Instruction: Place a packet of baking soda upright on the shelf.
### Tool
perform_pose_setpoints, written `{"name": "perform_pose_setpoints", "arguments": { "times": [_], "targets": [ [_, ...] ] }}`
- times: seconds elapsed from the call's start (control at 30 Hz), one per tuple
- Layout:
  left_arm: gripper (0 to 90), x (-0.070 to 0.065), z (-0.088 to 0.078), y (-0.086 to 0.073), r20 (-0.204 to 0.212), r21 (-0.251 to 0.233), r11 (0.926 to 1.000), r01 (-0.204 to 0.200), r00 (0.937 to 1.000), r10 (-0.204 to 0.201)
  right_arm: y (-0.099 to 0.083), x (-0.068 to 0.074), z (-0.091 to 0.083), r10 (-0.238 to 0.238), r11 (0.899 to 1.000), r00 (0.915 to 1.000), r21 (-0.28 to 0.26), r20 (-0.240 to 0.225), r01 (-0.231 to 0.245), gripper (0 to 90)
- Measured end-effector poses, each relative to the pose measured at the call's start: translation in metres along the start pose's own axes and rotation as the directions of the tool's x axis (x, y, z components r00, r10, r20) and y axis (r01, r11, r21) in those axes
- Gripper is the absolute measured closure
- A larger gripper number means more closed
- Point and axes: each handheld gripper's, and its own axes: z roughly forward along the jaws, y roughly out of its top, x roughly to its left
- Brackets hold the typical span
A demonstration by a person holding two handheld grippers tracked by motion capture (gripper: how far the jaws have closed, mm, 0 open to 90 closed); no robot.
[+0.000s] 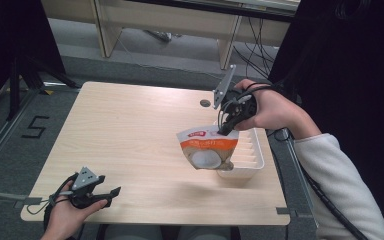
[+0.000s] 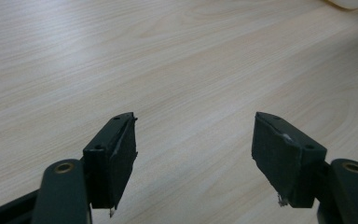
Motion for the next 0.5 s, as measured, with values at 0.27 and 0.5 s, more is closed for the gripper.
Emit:
{"name": "perform_pose_setpoints", "arguments": {
  "times": [0.27, 0.5],
  "targets": [
    [30.0, 0.000, 0.000, 0.000, -0.003, 0.005, 1.0000, -0.001, 1.0000, 0.001, -0.005, -0.003, -0.007, 0.032, 0.999, 0.9994, -0.004, 0.009, -0.032, 90.0],
    [30.0, 0.000, 0.000, 0.000, -0.002, 0.005, 1.0000, 0.000, 1.0000, 0.000, -0.011, -0.010, -0.012, 0.054, 0.999, 0.9984, -0.006, 0.014, -0.054, 90.0]
  ]
}}
